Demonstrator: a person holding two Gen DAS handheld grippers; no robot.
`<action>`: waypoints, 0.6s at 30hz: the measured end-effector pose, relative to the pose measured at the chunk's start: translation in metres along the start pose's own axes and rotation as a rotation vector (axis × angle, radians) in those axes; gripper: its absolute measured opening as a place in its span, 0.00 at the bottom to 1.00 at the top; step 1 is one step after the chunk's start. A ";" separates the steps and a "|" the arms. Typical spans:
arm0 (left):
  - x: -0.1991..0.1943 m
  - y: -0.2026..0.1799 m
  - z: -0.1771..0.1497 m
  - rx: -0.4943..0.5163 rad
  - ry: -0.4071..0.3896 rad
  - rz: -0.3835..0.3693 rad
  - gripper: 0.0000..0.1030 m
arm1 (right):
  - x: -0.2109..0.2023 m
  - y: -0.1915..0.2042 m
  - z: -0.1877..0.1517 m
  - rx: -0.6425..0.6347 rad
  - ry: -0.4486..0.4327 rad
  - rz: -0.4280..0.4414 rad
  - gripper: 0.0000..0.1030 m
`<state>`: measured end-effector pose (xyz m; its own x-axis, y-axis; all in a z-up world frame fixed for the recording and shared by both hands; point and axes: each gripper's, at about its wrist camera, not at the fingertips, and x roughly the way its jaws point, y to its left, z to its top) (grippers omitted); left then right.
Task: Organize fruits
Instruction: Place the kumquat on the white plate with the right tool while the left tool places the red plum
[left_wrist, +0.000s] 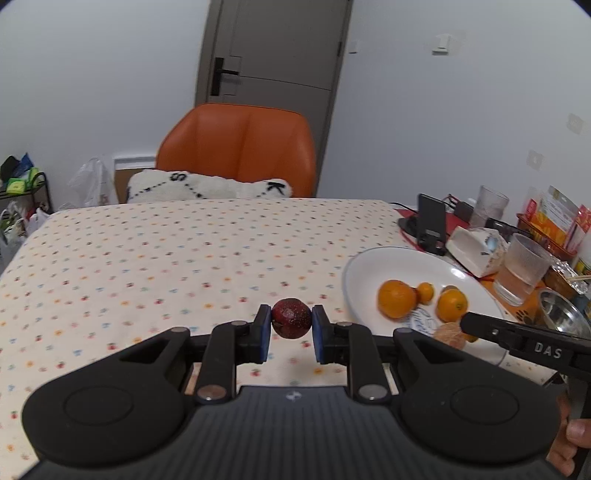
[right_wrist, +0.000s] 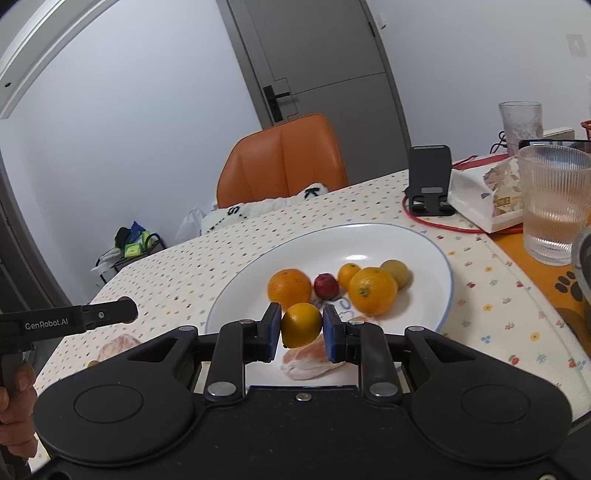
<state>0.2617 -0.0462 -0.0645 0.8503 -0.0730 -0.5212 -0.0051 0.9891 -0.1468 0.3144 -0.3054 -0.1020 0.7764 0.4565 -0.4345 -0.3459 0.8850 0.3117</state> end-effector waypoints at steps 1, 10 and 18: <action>0.002 -0.004 0.001 0.004 0.001 -0.007 0.20 | 0.000 -0.001 0.000 -0.004 -0.006 -0.003 0.23; 0.016 -0.037 0.004 0.052 0.013 -0.061 0.20 | -0.007 -0.013 -0.003 0.004 -0.017 -0.017 0.33; 0.024 -0.061 0.003 0.088 0.023 -0.109 0.20 | -0.019 -0.019 -0.010 0.018 -0.008 -0.025 0.36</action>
<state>0.2842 -0.1084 -0.0655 0.8312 -0.1821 -0.5254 0.1336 0.9826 -0.1293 0.3015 -0.3296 -0.1078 0.7890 0.4335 -0.4354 -0.3168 0.8942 0.3161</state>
